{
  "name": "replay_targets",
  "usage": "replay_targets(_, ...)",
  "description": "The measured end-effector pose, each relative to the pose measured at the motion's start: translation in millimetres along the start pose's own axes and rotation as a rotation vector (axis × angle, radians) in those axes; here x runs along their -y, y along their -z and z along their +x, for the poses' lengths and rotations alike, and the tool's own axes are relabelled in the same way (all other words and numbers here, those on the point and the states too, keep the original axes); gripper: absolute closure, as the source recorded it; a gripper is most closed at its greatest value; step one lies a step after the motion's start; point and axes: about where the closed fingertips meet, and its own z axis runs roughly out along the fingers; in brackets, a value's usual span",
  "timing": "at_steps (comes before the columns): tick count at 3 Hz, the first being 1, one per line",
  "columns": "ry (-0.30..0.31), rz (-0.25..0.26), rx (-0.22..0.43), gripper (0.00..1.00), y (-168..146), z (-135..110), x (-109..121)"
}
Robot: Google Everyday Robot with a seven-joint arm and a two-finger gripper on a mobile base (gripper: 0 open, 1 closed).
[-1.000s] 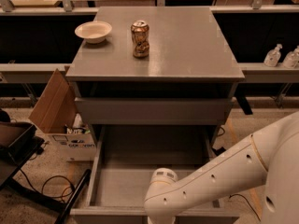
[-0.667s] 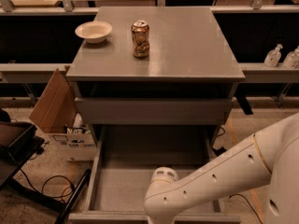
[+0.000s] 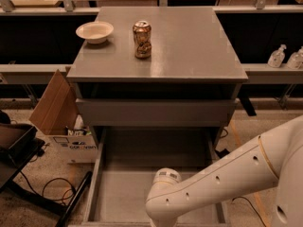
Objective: Open middle drawer
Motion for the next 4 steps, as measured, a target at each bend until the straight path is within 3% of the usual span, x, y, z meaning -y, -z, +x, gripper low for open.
replay_targets(2,0.0,-0.001,-0.001,0.53,-0.3,0.3,-0.2)
replay_targets(3,0.0,-0.001,-0.001,0.22,-0.5,0.6,-0.5)
replay_targets(4,0.0,-0.003,-0.002,0.01,-1.1,1.3,-1.0)
